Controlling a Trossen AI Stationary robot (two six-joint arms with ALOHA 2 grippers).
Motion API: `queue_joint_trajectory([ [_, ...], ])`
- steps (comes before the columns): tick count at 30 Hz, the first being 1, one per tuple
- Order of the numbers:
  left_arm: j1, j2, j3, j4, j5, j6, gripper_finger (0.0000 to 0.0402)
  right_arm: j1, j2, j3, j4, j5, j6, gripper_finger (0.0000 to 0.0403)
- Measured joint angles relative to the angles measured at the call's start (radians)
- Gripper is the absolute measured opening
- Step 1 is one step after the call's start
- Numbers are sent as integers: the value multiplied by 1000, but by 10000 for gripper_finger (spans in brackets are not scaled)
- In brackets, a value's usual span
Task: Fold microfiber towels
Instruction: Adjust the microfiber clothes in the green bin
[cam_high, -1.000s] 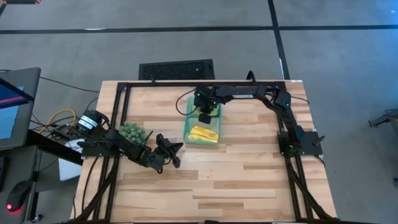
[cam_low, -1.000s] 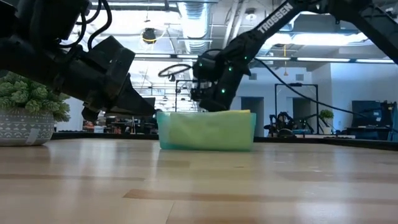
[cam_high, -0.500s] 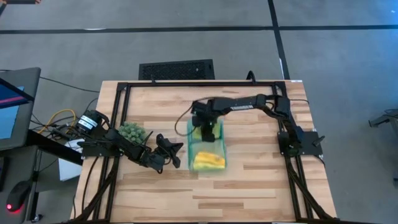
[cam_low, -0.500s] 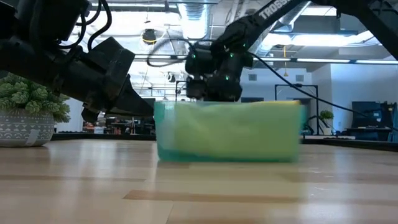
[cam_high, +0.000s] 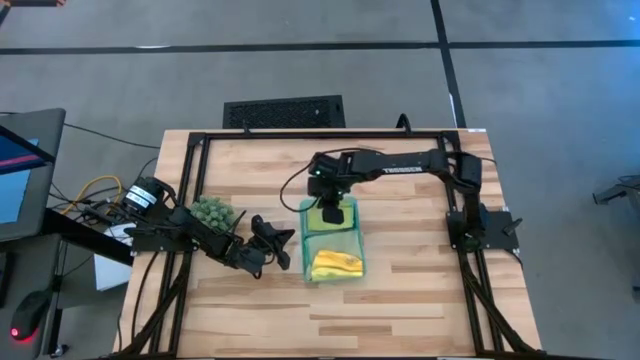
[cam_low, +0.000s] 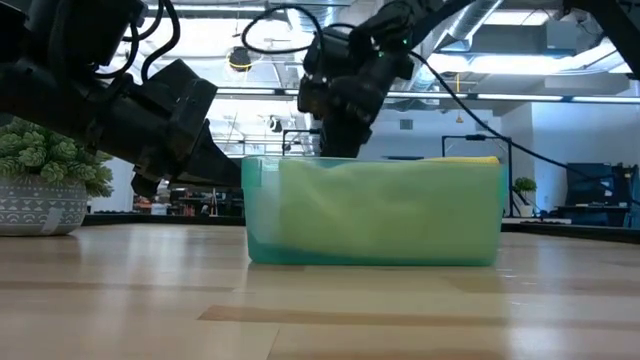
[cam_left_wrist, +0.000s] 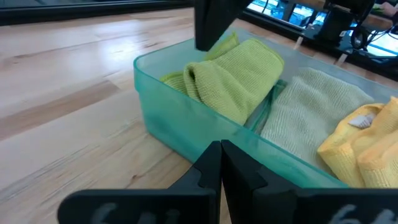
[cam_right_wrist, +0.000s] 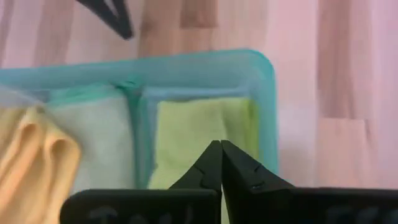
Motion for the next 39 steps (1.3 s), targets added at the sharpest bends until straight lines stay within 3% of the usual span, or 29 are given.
queue_joint_trajectory([
  [8, 0, 0, 0, 2, 5, 0, 0, 45, 65, -95, 238, 9, 33, 17],
  [16, 0, 4, 2, 8, 6, 1, 0, 65, 12, -100, 221, 176, 8, 19],
  [24, 0, 4, 2, 3, 6, -1, 0, 42, -153, -115, -3, 185, 9, 21],
  [27, 0, 4, 2, 2, 6, 0, 0, 42, -195, -189, -42, 156, 26, 23],
  [33, 0, 4, 2, 0, 5, 0, 0, 33, -149, -342, 72, 159, 96, 17],
  [39, 1, 3, 2, 6, 5, 0, 0, 43, -121, -344, 90, 167, 97, 21],
])
